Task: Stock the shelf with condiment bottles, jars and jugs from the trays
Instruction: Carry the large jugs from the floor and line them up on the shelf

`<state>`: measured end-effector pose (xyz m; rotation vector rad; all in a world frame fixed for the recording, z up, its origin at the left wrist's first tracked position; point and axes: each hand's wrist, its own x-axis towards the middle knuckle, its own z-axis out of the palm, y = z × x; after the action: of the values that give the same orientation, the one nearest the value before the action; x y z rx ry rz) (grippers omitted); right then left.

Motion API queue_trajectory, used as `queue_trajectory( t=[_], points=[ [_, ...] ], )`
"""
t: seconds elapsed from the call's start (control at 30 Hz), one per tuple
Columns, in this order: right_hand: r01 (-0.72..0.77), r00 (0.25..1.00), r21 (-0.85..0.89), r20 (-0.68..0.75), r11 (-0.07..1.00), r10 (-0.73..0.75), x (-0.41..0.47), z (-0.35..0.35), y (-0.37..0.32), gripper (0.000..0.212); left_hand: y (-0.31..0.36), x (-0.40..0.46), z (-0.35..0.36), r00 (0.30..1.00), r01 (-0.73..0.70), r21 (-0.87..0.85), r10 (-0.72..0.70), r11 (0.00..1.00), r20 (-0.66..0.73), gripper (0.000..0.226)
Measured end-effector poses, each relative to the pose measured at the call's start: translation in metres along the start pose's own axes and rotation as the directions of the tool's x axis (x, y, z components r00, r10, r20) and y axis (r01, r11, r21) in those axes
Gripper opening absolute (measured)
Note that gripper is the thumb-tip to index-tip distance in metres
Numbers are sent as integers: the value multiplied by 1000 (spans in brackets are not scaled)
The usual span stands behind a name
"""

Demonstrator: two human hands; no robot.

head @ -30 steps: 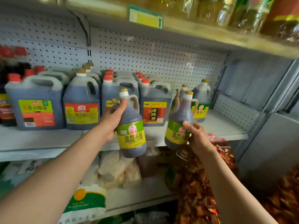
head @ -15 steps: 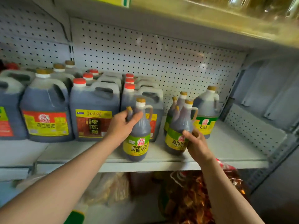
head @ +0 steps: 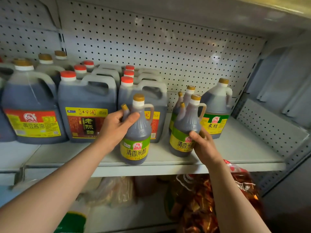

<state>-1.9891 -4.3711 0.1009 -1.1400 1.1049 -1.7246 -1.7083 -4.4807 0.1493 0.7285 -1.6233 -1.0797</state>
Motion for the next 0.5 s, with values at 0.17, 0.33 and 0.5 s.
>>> queue_trajectory(
  t=[0.17,0.33,0.5],
  points=[
    [-20,1000,2,22,1000,20,3,2,-6,94,1,-2,-1,1000,-22,-16,22,1000,-8,72],
    [-37,999,-25,38,999,38,9,2,-7,78,3,-2,-2,1000,0,-2,0,1000,-2,74],
    [-34,998,-38,52,999,36,20,7,0,61,4,-2,-3,1000,13,14,-13,1000,0,72]
  ],
)
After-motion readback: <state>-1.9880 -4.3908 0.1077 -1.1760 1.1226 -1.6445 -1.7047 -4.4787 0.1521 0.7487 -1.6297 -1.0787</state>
